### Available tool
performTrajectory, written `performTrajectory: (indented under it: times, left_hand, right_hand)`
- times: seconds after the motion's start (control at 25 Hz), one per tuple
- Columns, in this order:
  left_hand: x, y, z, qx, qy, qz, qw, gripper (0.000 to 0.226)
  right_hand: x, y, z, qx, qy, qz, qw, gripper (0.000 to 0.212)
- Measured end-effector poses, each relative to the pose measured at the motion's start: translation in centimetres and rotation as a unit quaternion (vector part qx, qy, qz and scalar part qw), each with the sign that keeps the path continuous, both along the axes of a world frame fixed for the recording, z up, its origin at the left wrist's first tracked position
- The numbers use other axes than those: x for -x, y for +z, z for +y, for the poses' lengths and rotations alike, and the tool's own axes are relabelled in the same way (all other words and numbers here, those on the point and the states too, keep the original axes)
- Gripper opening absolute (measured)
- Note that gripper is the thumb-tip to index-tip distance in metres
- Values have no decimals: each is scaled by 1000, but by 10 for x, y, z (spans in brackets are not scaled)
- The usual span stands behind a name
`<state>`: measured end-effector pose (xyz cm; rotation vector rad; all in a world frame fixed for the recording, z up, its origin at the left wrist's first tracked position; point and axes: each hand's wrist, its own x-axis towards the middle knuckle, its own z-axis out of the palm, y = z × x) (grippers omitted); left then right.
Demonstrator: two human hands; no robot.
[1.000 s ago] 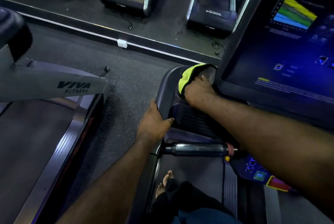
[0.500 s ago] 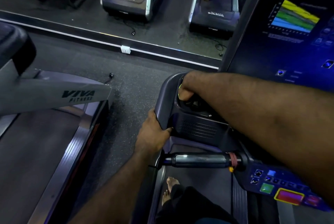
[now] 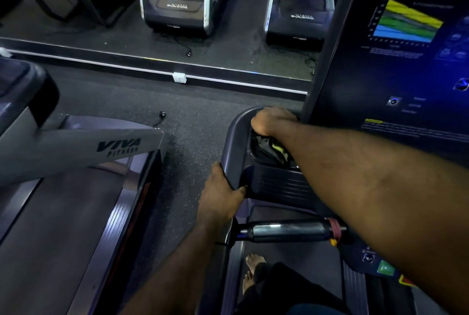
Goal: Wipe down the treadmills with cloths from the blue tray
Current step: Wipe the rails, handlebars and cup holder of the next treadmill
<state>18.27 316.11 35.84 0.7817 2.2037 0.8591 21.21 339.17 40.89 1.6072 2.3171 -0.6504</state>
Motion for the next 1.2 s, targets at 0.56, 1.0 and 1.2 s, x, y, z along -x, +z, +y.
performTrajectory:
  times: [0.56,1.0,1.2]
  left_hand:
    - [-2,0,4,23,0,22,1000,56]
    - [-9,-1,0,21,-125,136,983,101]
    - [-14,-3,-6,33,-144,175,973,87]
  right_hand:
    - [-50,-17,-86,-169,57,110,978,43]
    - [-112,11,-108,-168,319,-6,933,54]
    - [-122,36,-114,-168,315,-46,933,44]
